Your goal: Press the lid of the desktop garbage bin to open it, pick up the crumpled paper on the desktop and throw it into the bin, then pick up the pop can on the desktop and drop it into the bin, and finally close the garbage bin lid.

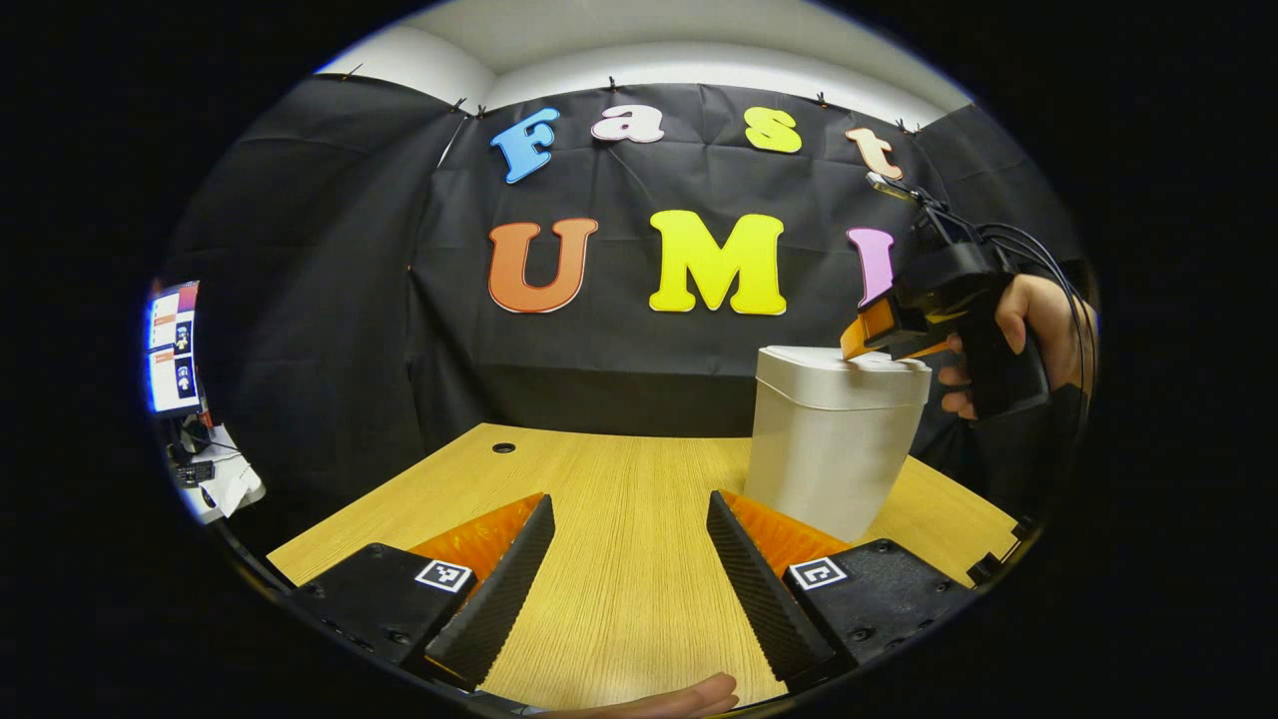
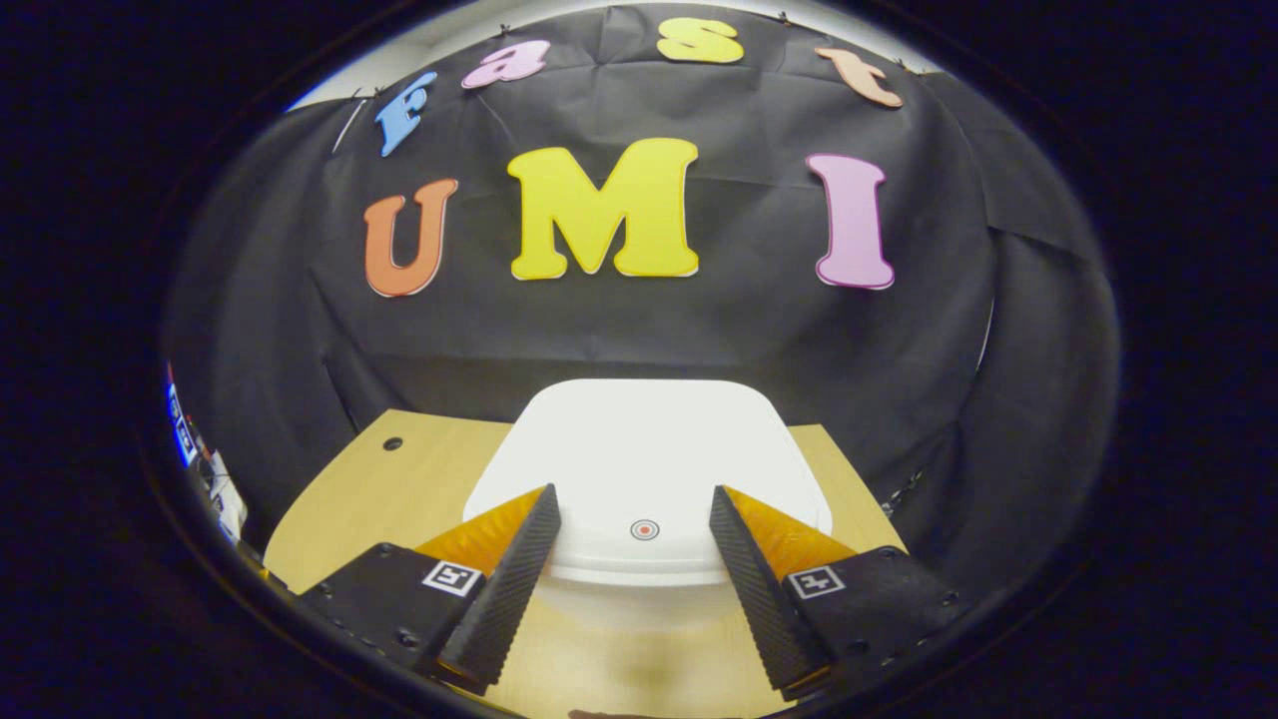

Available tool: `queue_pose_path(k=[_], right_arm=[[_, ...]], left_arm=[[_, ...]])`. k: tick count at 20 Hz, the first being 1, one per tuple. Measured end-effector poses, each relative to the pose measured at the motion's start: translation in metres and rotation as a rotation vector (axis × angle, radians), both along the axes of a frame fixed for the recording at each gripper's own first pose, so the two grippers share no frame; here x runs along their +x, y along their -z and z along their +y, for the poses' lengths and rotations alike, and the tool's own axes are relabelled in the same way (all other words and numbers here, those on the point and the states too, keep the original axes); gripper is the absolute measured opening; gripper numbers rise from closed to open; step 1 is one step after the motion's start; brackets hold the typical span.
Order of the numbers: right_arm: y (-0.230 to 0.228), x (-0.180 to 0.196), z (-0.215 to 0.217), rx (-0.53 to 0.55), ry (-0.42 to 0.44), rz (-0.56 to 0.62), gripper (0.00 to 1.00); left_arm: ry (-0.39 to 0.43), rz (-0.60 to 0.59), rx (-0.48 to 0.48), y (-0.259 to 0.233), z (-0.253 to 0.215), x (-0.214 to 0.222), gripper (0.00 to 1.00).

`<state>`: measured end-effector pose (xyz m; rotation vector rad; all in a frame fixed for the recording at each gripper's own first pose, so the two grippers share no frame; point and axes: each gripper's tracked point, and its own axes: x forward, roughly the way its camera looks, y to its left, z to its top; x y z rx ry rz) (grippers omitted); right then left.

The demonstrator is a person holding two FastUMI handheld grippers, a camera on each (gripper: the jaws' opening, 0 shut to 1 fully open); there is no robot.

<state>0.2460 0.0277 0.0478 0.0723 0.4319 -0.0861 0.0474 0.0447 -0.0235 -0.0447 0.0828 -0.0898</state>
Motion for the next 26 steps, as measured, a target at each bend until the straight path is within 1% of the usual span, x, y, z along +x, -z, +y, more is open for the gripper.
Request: queue_pose_path(k=[1,2,3,4,5,6,8,10,12,13,14,15,16,17,20,21,22,23,26], right_arm=[[0.001,-0.001,0.0,-0.01,-0.006,-0.019,0.92],[0.001,-0.002,-0.001,-0.009,-0.003,-0.05,0.95],[0.003,-0.004,0.0,-0.015,-0.002,-0.078,0.96],[0.001,-0.005,0.0,-0.04,-0.01,-0.107,0.99],[-0.003,-0.006,0.004,-0.044,-0.034,-0.128,0.99],[-0.002,-0.009,0.008,-0.044,-0.066,-0.127,0.94],[-0.005,-0.017,0.008,-0.017,-0.096,-0.142,0.94],[-0.005,-0.029,0.011,-0.003,-0.122,-0.164,0.93],[-0.01,-0.048,0.013,-0.03,-0.146,-0.238,0.93],[-0.011,-0.058,0.011,-0.061,-0.142,-0.282,0.95],[-0.008,-0.071,0.008,-0.08,-0.125,-0.323,0.93],[-0.002,-0.083,0.004,-0.094,-0.092,-0.345,0.92],[0.01,-0.093,0.003,-0.114,-0.08,-0.347,0.92],[0.019,-0.107,0.004,-0.128,-0.088,-0.343,0.93],[0.037,-0.135,0.01,-0.105,-0.117,-0.365,0.93],[0.043,-0.142,0.006,-0.098,-0.112,-0.367,0.98],[0.048,-0.149,0.003,-0.096,-0.116,-0.368,0.93],[0.053,-0.156,0.002,-0.095,-0.129,-0.369,0.93],[0.06,-0.178,-0.016,-0.079,-0.126,-0.402,0.93]], left_arm=[[-0.005,0.0,-0.002,0.001,0.002,0.0,0.99],[-0.007,0.001,-0.002,0.001,0.003,0.001,0.99],[-0.009,0.002,-0.001,0.003,0.003,0.002,0.99],[-0.015,0.005,0.0,0.003,0.004,0.002,0.99],[-0.021,0.007,-0.001,0.003,0.007,0.004,0.99],[-0.022,0.007,-0.004,0.002,0.007,0.005,0.99],[-0.024,0.005,-0.005,0.003,0.006,0.005,0.99],[-0.043,0.007,0.0,0.005,0.009,0.005,0.99],[-0.055,-0.004,-0.011,0.002,0.008,0.007,0.99],[-0.047,-0.007,-0.012,0.002,0.002,0.007,0.99],[-0.037,-0.009,-0.005,0.001,-0.004,0.007,0.99],[-0.035,-0.011,0.008,0.002,-0.007,0.007,0.99],[-0.038,-0.01,0.026,0.004,-0.009,0.008,0.99],[-0.044,-0.009,0.042,0.005,-0.011,0.009,0.99],[-0.042,-0.025,0.066,0.003,-0.024,0.006,0.99],[-0.036,-0.028,0.062,0.003,-0.029,0.006,0.99],[-0.023,-0.032,0.063,0.003,-0.036,0.005,0.99],[-0.018,-0.042,0.063,0.001,-0.04,0.003,0.99],[-0.015,-0.07,0.066,-0.002,-0.052,0.005,0.99]])
